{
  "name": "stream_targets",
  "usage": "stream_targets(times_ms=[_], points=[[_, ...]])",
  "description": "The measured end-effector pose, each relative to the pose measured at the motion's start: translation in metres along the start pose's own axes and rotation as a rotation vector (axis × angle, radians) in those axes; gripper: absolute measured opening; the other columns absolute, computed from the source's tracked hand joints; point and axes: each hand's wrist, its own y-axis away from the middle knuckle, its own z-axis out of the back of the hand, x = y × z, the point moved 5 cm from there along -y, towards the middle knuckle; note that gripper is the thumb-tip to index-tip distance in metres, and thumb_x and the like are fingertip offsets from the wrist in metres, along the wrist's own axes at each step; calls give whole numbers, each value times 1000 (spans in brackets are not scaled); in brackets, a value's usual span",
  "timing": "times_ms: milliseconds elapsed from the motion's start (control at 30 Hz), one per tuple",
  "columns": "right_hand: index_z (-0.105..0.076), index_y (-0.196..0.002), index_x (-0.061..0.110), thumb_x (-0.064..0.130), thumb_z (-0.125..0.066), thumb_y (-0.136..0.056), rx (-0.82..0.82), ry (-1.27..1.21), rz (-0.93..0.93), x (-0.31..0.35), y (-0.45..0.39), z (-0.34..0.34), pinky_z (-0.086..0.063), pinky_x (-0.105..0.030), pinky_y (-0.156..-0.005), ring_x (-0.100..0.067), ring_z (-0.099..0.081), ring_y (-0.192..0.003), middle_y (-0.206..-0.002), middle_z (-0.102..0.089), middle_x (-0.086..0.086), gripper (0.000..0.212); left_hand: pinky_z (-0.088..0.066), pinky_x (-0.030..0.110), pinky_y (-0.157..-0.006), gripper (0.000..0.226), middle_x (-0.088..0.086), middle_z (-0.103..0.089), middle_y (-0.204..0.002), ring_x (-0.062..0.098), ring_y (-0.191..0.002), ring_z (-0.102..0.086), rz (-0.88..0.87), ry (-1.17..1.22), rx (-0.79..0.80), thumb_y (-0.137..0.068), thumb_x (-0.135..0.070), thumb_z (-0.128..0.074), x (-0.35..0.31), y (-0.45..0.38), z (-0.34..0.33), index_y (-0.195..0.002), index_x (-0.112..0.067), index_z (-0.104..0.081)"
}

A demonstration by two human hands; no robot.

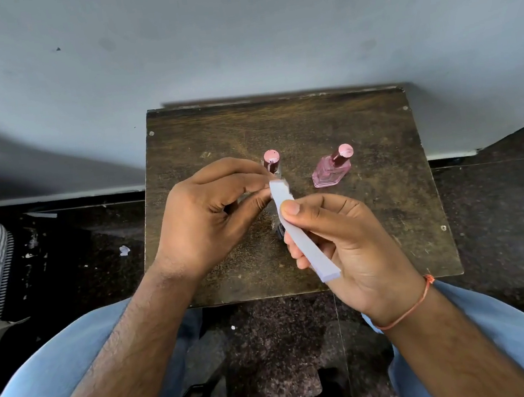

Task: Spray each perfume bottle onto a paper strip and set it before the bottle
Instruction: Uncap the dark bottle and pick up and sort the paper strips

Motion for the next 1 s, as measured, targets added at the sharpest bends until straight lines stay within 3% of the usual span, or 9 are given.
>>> stream_targets(times_ms=[67,200,300,433,600,733,800,900,1000], points=[[-78,-68,12,13,-86,-78,63,-37,21,1,5,-5,-51,-21,-46,-13,-62,-46,-59,-69,-8,13,-63,31,-81,16,6,-80,-107,18,-98,-78,17,-20,-41,-101,-18,-77,4,0,4,-99,-3,-84],[-81,-68,18,7,-76,-83,143,19,106,7,13,-9,-54,-24,-48,-14,-69,-51,-63,-74,-7,19,-58,28,-71,13,3,-80,-101,18,-89,-78,109,93,-51,-97,-17,-81,8,0,4,-95,-4,-84],[-83,-71,23,6,-92,-76,110,141,220,21,12,3,-57,-29,-53,-15,-72,-58,-69,-77,-2,19,-57,45,-56,8,1,-82,-91,30,-67,-74,236,229,-66,-95,-20,-82,13,1,-1,-100,-13,-82],[-85,-74,25,25,-85,-69,-38,227,344,48,13,37,-59,-34,-59,-17,-73,-61,-72,-79,-1,5,-37,47,-40,14,15,-76,-74,41,-50,-49,338,386,-109,-93,-12,-82,19,2,-3,-103,-21,-81],[-87,-81,22,28,-85,-72,-219,342,401,69,14,78,-59,-28,-53,-18,-71,-58,-72,-80,-6,12,-38,25,-48,9,-1,-78,-74,13,-53,-48,452,487,-98,-92,-15,-83,31,6,-7,-101,-16,-84],[-85,-90,20,15,-83,-89,-401,585,372,74,12,111,-60,-27,-53,-19,-72,-64,-82,-80,-17,5,-35,43,-47,9,29,-75,-79,25,-57,-45,517,475,-70,-91,-18,-85,37,8,-10,-99,-15,-87],[-84,-95,21,14,-81,-95,-502,744,320,74,10,133,-62,-26,-55,-17,-72,-65,-84,-80,-15,8,-39,48,-49,8,28,-78,-84,28,-62,-50,534,463,-61,-91,-19,-86,40,11,-10,-99,-17,-87],[-82,-93,29,22,-82,-95,-616,905,270,76,9,159,-64,-33,-60,-13,-75,-63,-80,-81,1,8,-44,34,-56,10,8,-84,-84,19,-63,-58,554,461,-56,-90,-17,-86,42,12,-9,-100,-15,-87],[-79,-89,32,24,-81,-96,-686,964,232,78,6,175,-63,-34,-64,-12,-76,-61,-76,-80,3,11,-47,12,-56,12,-12,-82,-77,-6,-58,-61,577,458,-43,-91,-9,-83,43,13,-11,-102,-4,-83]])
